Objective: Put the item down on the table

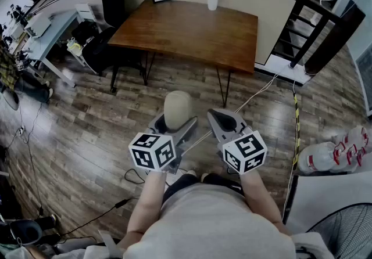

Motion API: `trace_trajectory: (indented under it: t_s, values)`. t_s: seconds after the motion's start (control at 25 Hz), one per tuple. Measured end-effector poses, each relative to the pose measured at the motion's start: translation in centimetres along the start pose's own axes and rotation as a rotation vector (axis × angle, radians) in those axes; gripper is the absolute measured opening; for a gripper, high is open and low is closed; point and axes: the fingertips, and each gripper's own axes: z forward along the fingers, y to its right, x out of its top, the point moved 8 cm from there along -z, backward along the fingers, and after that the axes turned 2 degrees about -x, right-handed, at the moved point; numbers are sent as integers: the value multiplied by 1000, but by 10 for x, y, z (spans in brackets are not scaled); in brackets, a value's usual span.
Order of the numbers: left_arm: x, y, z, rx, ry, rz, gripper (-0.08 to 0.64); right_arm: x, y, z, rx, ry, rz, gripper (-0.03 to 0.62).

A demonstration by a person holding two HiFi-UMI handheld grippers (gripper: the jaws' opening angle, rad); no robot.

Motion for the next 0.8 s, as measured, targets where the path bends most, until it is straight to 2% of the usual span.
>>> trace_trajectory:
  t_s: [0.56,0.8]
  values:
    - [0,-4,-1,-8,-13,20,417,-6,-15,9,35,-31,-13,8]
    - [3,-24,-11,9,8,1,417,-1,-16,24,15,33,56,9]
